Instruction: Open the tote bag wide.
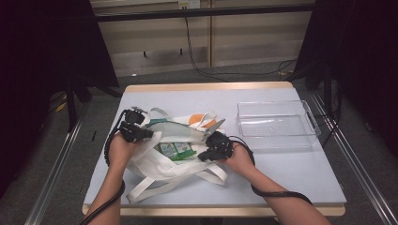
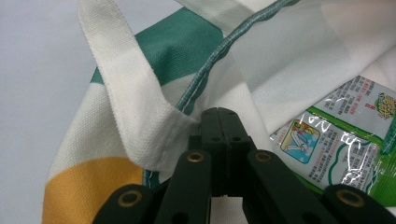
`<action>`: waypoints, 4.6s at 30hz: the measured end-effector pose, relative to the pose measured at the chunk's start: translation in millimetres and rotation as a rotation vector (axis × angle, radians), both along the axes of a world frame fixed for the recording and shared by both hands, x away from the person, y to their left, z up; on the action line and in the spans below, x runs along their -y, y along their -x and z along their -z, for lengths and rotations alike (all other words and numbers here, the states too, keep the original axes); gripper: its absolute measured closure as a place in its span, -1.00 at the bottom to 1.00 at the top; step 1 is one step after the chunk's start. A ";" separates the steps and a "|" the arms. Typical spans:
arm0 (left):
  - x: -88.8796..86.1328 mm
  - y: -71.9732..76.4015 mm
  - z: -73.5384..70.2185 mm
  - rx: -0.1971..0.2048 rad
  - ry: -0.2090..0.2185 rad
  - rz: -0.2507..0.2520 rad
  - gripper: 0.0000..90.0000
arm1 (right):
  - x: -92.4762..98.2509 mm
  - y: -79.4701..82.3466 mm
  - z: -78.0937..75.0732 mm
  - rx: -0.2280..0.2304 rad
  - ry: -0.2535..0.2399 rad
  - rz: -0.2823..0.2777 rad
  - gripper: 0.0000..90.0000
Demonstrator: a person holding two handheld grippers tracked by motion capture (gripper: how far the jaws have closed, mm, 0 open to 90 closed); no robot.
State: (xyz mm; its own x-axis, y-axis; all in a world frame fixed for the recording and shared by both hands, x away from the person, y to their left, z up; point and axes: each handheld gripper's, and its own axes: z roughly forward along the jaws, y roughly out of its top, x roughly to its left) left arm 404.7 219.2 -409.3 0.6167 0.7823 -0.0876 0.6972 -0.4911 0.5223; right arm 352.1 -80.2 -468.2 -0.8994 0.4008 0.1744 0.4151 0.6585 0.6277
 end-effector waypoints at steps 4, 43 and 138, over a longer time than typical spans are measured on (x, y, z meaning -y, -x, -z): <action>0.2 1.8 -2.2 -0.006 0.004 0.004 1.00 | -0.1 1.1 -2.0 0.010 0.002 0.006 0.98; 17.4 55.7 -19.0 0.051 0.110 0.160 0.37 | -34.3 9.2 -36.1 0.195 0.084 -0.114 0.48; 17.2 68.8 -5.4 0.116 0.119 0.223 0.81 | -21.2 -6.4 -106.9 0.099 -0.068 -0.016 1.00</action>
State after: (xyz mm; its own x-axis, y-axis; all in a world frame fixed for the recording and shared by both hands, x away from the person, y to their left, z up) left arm 336.0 202.0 -404.0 0.7840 0.6142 -0.0897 0.5107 -0.5561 0.6558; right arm 358.5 -59.0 -361.3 -0.9197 0.3767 0.1106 0.3387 0.6190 0.7086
